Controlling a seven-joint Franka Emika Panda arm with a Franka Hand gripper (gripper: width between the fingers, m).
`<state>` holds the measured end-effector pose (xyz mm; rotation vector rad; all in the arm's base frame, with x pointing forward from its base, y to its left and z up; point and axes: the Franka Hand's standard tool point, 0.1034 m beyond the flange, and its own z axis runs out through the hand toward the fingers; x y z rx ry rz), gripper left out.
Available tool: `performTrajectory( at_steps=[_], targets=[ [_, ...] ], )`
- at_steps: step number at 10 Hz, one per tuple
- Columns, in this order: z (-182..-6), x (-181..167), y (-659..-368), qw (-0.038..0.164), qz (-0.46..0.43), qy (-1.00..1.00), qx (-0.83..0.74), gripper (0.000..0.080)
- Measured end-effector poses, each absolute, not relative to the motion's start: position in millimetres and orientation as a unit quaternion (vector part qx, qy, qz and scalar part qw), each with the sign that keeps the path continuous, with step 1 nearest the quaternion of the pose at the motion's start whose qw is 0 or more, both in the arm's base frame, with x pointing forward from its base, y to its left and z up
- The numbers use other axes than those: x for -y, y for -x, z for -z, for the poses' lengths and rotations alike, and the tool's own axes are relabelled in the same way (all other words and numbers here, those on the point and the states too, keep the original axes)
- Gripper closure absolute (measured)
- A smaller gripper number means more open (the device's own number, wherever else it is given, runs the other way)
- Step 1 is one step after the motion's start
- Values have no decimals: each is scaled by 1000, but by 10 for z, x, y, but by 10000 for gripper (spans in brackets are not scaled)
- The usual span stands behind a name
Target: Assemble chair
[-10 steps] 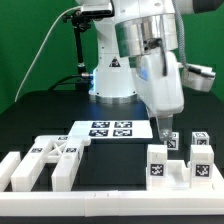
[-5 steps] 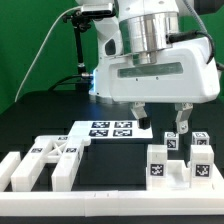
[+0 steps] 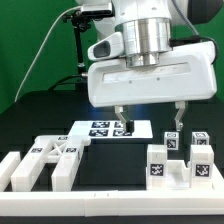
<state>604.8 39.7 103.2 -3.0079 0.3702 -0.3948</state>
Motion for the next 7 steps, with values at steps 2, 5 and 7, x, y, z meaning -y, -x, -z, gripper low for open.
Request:
performTrajectory(
  at_steps=[2,5,7],
  targets=[
    [-1008,-332,-6040,17,159,987,-18,151],
    [-983,-314,-6040,13,168,986,-17,151],
    [-768,-356,-5965,6,173,984,-30,151]
  ],
)
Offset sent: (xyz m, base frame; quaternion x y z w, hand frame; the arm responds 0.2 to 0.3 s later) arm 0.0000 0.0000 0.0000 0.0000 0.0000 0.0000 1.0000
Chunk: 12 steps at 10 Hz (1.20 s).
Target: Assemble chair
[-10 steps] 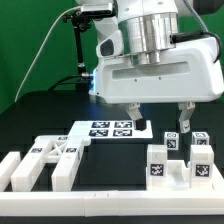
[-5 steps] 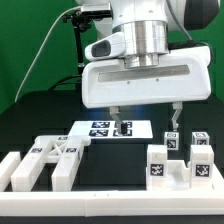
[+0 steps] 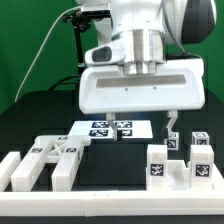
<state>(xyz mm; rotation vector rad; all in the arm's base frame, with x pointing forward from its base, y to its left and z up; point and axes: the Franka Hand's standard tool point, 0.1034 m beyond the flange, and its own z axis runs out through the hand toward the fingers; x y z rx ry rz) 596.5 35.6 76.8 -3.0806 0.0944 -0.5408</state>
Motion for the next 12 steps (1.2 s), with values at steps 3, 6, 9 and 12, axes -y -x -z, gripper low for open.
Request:
performTrajectory(
  at_steps=[3,6,9,12],
  targets=[
    [-415,-316,-5997,-11,179,983,-26,151],
    [-211,-350,-6058,-16,180,983,-21,151],
    [-145,-348,-6102,-18,183,983,-21,181],
    [-144,-348,-6101,-18,183,983,-21,361]
  ],
)
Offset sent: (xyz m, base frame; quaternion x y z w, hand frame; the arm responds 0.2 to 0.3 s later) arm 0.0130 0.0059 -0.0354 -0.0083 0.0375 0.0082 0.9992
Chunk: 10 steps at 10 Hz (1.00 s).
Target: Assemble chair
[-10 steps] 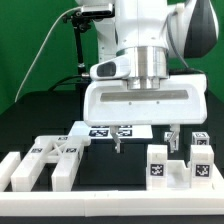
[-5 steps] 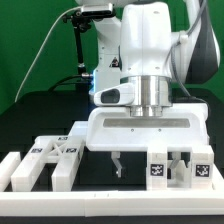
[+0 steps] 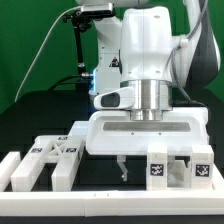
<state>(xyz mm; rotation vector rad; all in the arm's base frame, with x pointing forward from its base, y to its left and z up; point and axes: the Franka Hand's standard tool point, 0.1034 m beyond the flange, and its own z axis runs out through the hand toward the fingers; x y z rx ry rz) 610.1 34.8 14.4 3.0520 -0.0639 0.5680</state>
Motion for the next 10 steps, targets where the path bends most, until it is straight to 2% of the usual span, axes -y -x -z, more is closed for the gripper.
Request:
performTrajectory(
  at_steps=[1,2,3,10],
  targets=[
    [-144,-348,-6101,18,-183,-983,21,544],
    [-144,-348,-6101,18,-183,-983,21,679],
    [-145,-348,-6103,18,-183,-983,21,766],
    [-171,-321,-6113,19,-185,-982,21,766]
  ],
)
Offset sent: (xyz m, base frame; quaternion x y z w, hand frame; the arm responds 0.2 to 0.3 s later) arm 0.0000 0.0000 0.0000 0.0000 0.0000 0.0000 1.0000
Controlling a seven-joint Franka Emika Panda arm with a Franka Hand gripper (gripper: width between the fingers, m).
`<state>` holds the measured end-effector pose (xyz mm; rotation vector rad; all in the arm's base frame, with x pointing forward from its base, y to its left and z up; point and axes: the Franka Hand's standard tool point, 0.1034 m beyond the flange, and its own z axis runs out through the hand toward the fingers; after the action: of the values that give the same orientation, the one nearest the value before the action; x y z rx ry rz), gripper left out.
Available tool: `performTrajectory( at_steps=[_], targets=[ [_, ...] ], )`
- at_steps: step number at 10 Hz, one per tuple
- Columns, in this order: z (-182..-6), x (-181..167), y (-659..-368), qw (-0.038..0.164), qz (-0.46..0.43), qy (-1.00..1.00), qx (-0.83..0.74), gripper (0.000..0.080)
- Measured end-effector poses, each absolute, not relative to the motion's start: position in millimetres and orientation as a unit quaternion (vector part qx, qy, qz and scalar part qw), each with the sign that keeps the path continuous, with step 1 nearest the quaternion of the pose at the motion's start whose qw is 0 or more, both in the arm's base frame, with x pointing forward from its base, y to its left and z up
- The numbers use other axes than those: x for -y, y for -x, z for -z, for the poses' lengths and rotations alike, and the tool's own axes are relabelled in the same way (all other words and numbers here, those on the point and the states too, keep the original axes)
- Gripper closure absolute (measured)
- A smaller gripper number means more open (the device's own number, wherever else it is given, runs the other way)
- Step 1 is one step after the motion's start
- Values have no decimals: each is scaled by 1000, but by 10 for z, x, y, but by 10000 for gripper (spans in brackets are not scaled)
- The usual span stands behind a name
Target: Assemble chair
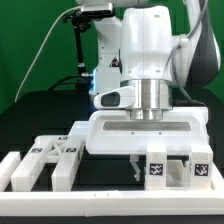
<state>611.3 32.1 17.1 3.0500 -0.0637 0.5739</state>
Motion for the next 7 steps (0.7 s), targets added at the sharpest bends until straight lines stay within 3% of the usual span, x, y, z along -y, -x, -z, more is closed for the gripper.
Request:
performTrajectory(
  at_steps=[2,5,6,7],
  targets=[
    [-333,45,-5916,27,-162,-986,-16,766],
    [-741,399,-5592,-14,-62,-998,11,766],
    [-913,418,-5556,-15,2,-1000,16,766],
    [-1047,408,-5613,-1,58,-998,-5,766]
  ],
)
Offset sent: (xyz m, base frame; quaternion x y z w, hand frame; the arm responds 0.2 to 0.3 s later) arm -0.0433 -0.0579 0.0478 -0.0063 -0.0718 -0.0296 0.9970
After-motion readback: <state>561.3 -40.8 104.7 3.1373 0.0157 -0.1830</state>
